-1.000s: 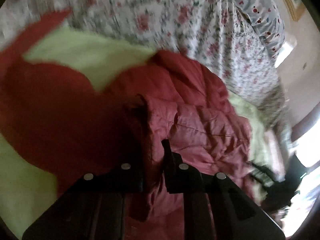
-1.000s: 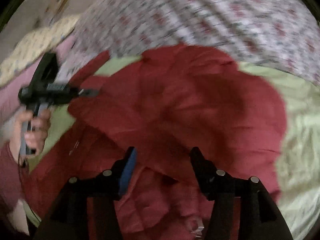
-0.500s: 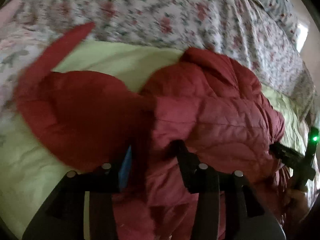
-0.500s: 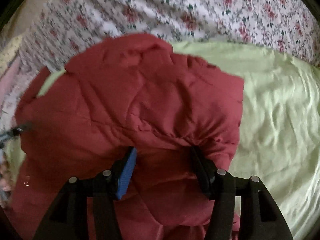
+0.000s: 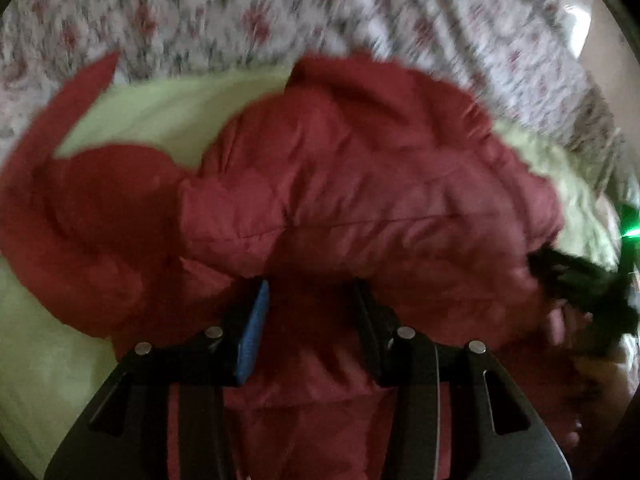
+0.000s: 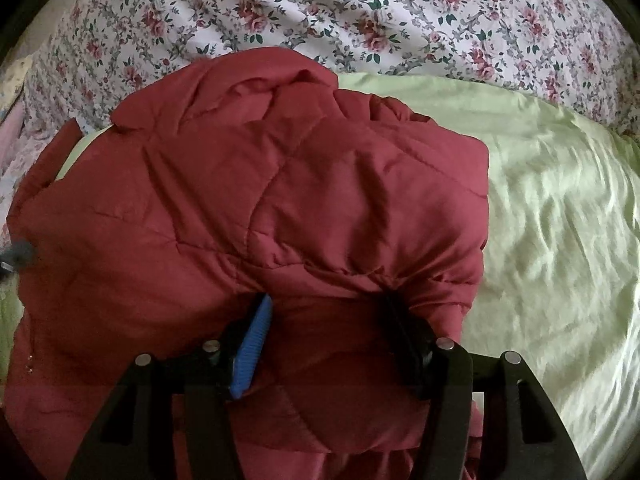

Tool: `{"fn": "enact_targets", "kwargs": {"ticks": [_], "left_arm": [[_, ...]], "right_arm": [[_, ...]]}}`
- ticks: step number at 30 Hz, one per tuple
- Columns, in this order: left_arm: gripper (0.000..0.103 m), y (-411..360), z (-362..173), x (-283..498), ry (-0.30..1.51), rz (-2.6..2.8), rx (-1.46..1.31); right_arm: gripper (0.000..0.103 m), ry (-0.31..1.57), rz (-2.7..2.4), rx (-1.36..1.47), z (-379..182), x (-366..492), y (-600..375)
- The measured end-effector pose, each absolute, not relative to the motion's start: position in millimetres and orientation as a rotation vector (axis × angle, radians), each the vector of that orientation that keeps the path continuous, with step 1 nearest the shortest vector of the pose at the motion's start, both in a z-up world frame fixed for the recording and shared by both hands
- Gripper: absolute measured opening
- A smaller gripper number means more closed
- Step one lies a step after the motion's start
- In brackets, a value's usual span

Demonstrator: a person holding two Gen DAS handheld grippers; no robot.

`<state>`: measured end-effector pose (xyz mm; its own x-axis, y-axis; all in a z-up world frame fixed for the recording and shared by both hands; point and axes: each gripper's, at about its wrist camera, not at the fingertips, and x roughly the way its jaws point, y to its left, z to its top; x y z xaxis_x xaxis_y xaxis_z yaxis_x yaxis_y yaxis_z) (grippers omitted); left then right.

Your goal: Fold large clothes

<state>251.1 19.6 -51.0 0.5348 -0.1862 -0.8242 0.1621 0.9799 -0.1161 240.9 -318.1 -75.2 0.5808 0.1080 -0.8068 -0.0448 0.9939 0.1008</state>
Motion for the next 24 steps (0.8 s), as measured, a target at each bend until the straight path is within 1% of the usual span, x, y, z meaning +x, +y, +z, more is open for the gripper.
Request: {"fn": "enact_targets", "kwargs": {"ticks": [3,8,10,12,14,18,24], "left_arm": [[0.041,28.4,-61.6,253.6,1.006,-0.221,-0.059],[0.041,30.9,-59.3,251.0,1.013,-0.225,-0.054],[0.041,30.9,-58.9,252.1,1.016,-0.224,-0.053],[0.041,30.3,-60.6,252.9,1.016,-0.229,-0.052],[0.041,30.5,-62.6,252.2,1.007,-0.232,-0.038],[0.041,28.7,-62.1,249.8,0.998,-0.234,-0.028],[0.042,38.7,-41.3,232.7,0.983,-0.216,-0.019]], "right_arm": [[0.060,0.945,0.099,0.098,-66.3,234.2,-319.9],[0.060,0.859,0.135,0.110,-41.2,218.0,-314.4],[0.065,0.886,0.121,0.097,-47.4,224.8,-313.5],[0.066,0.958,0.096,0.094,-68.5,236.0,-316.6],[0.066,0.961,0.117,0.116,-77.5,239.6,-319.5],[0.066,0.959,0.111,0.103,-76.1,239.1,-317.2],[0.066,0.932,0.135,0.178,-57.4,221.9,-325.9]]}}
